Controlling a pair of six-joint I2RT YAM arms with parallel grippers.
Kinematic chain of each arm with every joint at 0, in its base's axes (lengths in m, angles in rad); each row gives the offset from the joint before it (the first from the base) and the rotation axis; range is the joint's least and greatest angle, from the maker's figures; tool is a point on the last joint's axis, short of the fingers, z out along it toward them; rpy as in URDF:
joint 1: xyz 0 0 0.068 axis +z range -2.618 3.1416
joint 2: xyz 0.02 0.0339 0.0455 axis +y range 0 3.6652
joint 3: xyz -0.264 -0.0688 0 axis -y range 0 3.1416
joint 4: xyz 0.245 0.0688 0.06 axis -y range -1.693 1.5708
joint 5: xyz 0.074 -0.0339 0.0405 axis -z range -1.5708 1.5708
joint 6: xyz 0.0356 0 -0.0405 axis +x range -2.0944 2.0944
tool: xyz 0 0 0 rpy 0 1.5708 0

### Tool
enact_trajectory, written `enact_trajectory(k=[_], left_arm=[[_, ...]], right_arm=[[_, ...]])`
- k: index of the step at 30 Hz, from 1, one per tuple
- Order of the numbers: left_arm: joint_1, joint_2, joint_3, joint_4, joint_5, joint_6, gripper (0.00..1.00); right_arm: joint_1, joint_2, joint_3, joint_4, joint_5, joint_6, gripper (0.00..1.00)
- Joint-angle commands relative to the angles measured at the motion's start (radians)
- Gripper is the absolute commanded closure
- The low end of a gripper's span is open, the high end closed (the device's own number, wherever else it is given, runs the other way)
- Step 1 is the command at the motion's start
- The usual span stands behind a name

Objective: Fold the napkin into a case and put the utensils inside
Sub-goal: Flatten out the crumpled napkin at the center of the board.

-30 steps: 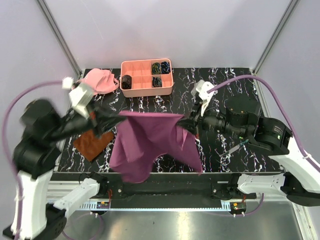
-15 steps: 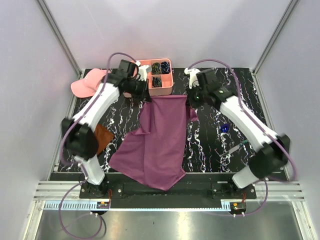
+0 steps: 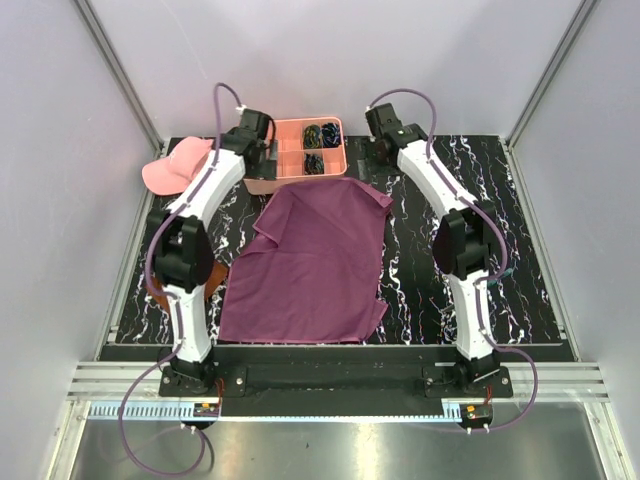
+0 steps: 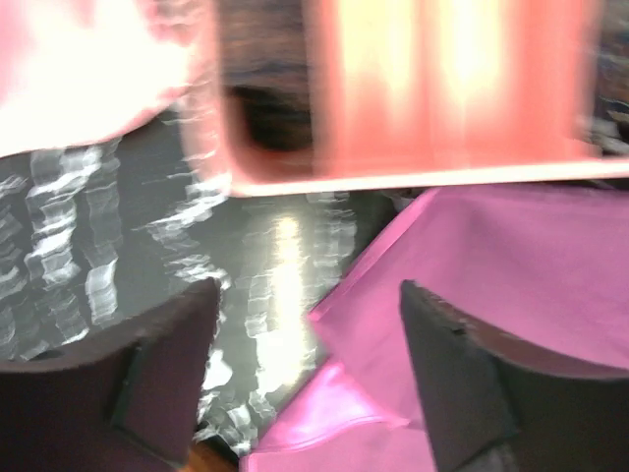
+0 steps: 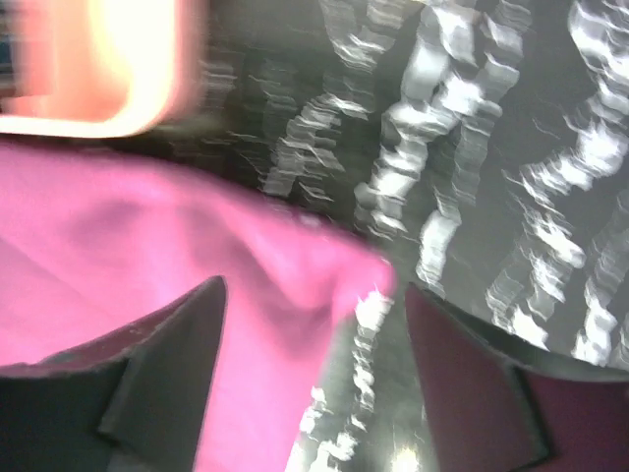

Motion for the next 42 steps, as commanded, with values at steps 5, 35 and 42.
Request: enact_trajectory(k=[5,35,42], left_arm=[[-0.008,-0.566,-0.505,0.253,0.29,-0.262,0.24],[-0.264,-0.943,-1.206,0.57,0.563,-0.461,0.52],[-0.263,-0.966,-1.174,0.527,0.539,-0.426,0.52]], right_arm=[[-0.001,-0.388,-0.385,-0.145,0.17,0.261,0.12],[0.238,-0.751,-1.447,0.414,-0.213,0.608,0.5],[0.238,-0.792,-1.475,0.357,-0.167,0.625,0.65]])
